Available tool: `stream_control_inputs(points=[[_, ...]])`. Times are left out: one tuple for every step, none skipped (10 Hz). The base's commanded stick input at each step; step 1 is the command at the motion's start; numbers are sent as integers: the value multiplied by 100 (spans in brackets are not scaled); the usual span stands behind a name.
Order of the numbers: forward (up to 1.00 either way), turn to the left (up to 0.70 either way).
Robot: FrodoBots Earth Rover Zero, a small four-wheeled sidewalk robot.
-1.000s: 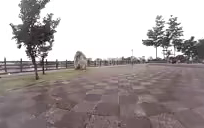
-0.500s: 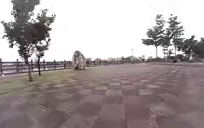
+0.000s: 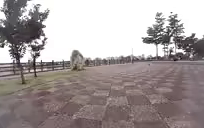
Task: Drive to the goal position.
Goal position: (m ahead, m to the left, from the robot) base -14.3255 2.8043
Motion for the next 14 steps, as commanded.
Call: stream_control_inputs(points=[[100, -8], [100, 0], [100, 0], [100, 0], [100, 0], [100, 0], [100, 0], [100, 0], [100, 0], [100, 0], [100, 0], [100, 0], [100, 0], [100, 0]])
